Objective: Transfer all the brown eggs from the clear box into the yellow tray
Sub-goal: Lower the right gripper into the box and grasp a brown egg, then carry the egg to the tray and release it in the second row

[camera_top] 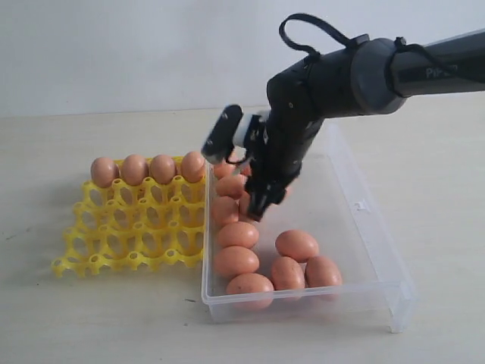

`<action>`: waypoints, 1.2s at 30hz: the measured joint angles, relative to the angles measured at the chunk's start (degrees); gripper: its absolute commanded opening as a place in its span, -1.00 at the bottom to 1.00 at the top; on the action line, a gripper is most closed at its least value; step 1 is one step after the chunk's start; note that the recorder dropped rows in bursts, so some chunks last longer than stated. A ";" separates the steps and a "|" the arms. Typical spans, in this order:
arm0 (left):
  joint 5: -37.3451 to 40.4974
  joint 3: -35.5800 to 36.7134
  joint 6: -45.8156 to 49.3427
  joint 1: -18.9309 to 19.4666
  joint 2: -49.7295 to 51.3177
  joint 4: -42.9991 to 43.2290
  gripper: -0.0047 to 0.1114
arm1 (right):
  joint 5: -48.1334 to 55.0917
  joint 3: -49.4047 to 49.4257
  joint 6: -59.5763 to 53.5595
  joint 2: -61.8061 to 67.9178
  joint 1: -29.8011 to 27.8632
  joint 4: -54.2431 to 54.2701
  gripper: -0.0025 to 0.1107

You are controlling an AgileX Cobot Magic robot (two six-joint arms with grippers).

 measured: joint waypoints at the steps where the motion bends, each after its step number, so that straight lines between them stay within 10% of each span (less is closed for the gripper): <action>1: 0.00 0.00 0.00 0.00 0.00 0.00 -0.92 | -4.25 -0.06 0.09 -0.55 0.27 3.34 -0.96; 13: 0.00 0.00 0.00 0.00 0.00 0.00 -0.92 | -43.60 -0.64 8.93 0.07 10.25 19.06 -0.96; 21: 0.00 0.00 0.00 0.00 0.00 0.00 -0.92 | -60.95 -0.86 49.26 6.30 11.83 -10.27 -0.96; 36: 0.00 0.00 0.00 0.00 0.00 0.00 -0.92 | -66.47 -11.67 66.13 19.75 11.99 -21.13 -0.96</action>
